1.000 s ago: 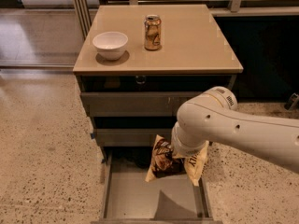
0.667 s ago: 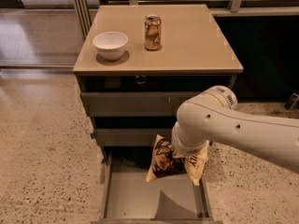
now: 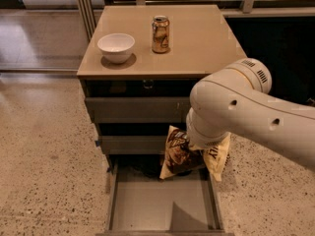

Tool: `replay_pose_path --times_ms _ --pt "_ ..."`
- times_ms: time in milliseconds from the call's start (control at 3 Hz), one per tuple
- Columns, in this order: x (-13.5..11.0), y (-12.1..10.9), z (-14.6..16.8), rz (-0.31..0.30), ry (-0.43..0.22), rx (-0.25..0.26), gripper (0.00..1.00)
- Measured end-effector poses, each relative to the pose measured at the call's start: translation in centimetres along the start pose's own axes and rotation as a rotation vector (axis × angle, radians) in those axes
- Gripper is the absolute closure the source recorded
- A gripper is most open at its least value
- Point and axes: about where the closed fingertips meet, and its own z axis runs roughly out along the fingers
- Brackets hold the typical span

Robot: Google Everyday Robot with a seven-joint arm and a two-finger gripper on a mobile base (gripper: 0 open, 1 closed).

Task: Pick brown chip bag from bottom drawer and place on counter

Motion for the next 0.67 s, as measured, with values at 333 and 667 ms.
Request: replay_pose_path --times_ms 333,667 --pt "0.0 -1.5 -4.6 -0.038 0.053 0.058 1.0" --pt "0.0 -2.6 -8.2 -0.066 0.099 0.112 1.0"
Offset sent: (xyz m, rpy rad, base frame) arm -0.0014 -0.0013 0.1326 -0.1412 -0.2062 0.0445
